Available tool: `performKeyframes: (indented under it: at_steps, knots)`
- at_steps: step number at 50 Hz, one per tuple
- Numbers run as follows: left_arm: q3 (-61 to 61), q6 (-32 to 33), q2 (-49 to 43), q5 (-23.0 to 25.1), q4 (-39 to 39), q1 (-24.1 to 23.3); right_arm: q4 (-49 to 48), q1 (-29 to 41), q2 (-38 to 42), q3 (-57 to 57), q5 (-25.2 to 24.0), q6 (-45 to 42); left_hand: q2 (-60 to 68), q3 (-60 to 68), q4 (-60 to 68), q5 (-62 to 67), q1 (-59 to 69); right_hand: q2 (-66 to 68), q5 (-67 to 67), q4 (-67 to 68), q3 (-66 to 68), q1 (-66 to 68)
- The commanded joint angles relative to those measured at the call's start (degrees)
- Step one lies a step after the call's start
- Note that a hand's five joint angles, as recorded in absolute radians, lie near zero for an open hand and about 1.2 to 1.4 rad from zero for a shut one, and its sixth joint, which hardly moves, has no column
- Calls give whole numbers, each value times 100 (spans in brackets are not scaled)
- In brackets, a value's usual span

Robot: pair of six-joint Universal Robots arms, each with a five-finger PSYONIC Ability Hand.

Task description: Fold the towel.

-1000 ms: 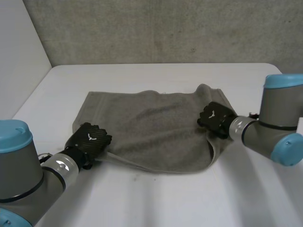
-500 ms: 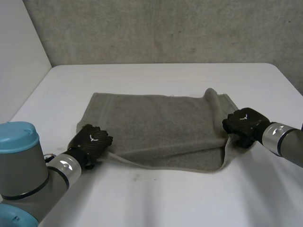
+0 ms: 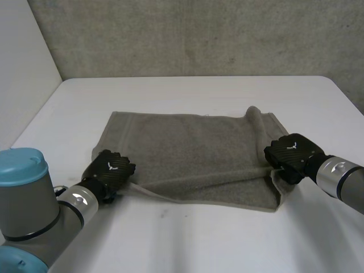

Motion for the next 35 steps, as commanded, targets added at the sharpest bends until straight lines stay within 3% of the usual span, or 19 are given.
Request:
performKeyframes:
  at_steps: [1, 7, 9, 16, 25, 30, 35]
  knots:
    - [1, -45, -37, -7, 138, 15, 17, -151, 17, 79, -102, 12, 1023, 1031, 1021, 1030, 1098, 1239, 1401, 1178, 1219, 2422]
    - [-34, -98, -169, -42, 349, 24, 78, -476, -159, 44, -137, 215, 268, 277, 267, 275, 343, 1239, 1401, 1178, 1219, 2422]
    - [-43, -98, -247, -59, 454, 41, 52, -712, -535, 44, -338, 687, -469, -461, -471, -462, -394, 1239, 1401, 1178, 1219, 2422]
    - [-25, -98, -291, -173, 577, 94, 26, -1187, -809, 18, -585, 1575, -674, -665, -675, -667, -598, 1239, 1401, 1178, 1219, 2422]
    - [-34, -89, -283, -718, 789, 112, -342, -1653, -1152, 193, -410, 2086, -1479, -1471, -1481, -1472, -1404, 1239, 1401, 1178, 1219, 2422]
    - [-60, -89, -204, -868, 736, 112, -545, -1706, -1336, 325, -164, 2201, -2236, -2228, -2238, -2230, -2161, 1239, 1401, 1178, 1219, 2422]
    - [-165, -80, -29, -886, 710, 103, -519, -1715, -1460, 378, -120, 2131, -2205, -2196, -2206, -2198, -2130, 1239, 1401, 1178, 1219, 2422]
